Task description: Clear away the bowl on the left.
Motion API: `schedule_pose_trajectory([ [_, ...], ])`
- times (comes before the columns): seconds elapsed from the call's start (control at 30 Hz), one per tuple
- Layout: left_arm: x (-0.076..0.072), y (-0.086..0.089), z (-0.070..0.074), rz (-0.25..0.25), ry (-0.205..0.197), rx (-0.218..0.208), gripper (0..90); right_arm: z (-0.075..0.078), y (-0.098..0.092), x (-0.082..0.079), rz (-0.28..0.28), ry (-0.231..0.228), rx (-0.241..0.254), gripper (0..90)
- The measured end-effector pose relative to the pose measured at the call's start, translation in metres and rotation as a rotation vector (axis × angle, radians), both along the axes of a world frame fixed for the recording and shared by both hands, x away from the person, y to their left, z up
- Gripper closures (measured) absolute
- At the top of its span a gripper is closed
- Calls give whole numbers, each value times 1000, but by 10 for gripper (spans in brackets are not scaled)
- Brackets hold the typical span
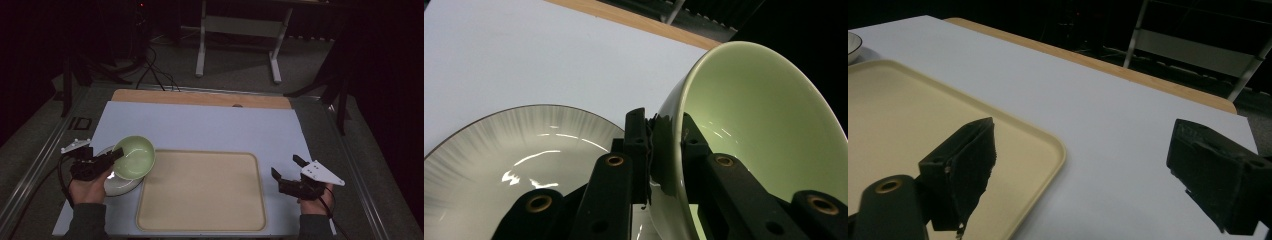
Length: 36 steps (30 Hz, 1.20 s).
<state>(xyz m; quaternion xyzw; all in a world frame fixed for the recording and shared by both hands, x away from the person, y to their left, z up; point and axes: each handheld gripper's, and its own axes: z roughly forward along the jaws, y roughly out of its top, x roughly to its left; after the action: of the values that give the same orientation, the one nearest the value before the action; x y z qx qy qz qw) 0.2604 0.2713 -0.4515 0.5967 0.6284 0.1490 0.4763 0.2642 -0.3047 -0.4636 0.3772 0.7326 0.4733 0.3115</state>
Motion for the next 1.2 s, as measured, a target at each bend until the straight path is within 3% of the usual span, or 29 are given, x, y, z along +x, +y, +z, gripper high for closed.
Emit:
schedule_pose_trajectory([
  [0.17, 1, -2, -1, -10, 0, -23, 809, 0, 0, 0, 0, 0, -1, 118],
  [0.43, 1, -8, -1, -14, -1, -25, 809, 0, 0, 0, 0, -1, -1, 118],
  [1.2, 6, -31, -3, -56, 7, -1, 808, 0, 0, 0, 1, 0, -1, 118],
])
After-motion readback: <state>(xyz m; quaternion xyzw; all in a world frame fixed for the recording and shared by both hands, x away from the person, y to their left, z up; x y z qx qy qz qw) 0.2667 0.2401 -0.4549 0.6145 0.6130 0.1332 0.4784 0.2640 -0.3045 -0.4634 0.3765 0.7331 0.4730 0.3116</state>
